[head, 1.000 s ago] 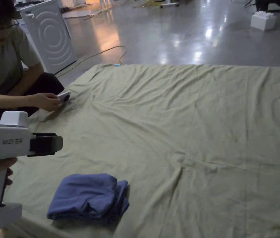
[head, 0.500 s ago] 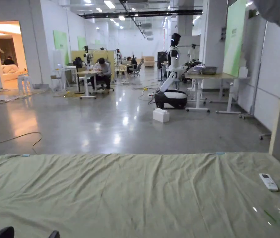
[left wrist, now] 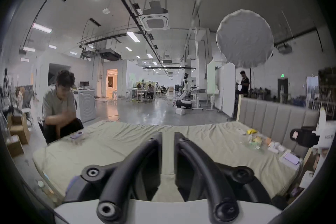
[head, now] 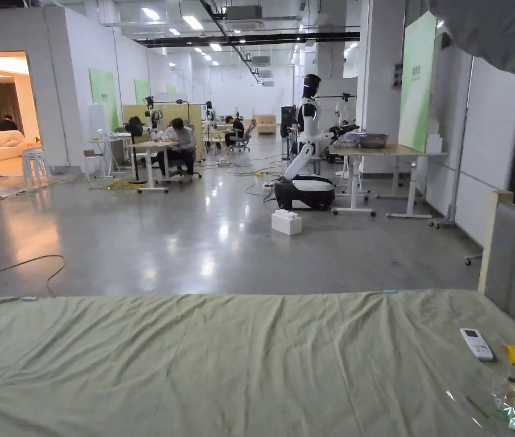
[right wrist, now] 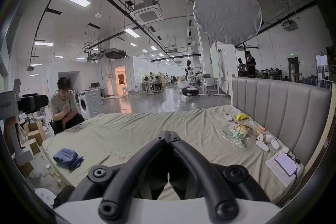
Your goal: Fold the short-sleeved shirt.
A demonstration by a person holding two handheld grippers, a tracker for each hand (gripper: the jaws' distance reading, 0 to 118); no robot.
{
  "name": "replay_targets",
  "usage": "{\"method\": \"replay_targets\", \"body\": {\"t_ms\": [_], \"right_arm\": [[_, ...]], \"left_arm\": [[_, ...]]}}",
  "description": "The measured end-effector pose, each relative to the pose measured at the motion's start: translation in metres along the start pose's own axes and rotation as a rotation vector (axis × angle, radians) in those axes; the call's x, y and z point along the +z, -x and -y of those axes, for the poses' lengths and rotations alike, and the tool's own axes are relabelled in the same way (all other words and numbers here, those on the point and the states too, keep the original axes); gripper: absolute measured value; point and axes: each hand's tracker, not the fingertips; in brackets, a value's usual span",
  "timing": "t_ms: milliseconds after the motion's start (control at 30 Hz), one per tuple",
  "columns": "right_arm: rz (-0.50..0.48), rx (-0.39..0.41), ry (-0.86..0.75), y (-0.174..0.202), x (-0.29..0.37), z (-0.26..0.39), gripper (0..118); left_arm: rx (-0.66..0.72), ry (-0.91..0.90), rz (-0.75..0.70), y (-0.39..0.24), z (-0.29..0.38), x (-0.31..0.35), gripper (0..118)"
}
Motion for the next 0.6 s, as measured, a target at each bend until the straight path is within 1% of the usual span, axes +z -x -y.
{"method": "replay_targets", "body": {"t_ms": [33, 133, 200, 300, 367, 433, 467, 600], "right_arm": [[0.003, 0.004, -0.005, 0.000, 0.002, 0.000, 0], [0.016, 0.023, -0.010, 0.001, 0.002, -0.001, 0], [0.021, 0.044, -0.022, 0.006, 0.003, -0.002, 0], [0.021, 0.065, -0.030, 0.012, 0.002, -0.003, 0], [0.014, 0.086, -0.041, 0.016, 0.003, -0.004, 0], [0.015, 0.091, -0.047, 0.018, 0.003, -0.005, 0], [0.012, 0.098, -0.054, 0.019, 0.003, -0.006, 0], [0.010, 0.082, -0.050, 0.017, 0.001, -0.006, 0]], "left_arm": [[-0.017, 0.006, 0.004, 0.000, 0.000, 0.000, 3], [-0.068, 0.030, -0.010, 0.000, 0.001, 0.000, 1], [-0.065, 0.042, 0.007, 0.003, 0.012, 0.006, 1], [-0.069, 0.046, 0.021, 0.005, 0.012, 0.005, 1], [-0.080, 0.046, 0.020, -0.016, 0.001, 0.006, 1], [-0.084, 0.041, 0.026, -0.017, -0.005, 0.005, 1], [-0.077, 0.037, 0.033, -0.010, 0.005, 0.005, 1], [-0.070, 0.029, 0.044, -0.007, 0.004, 0.004, 1]]}}
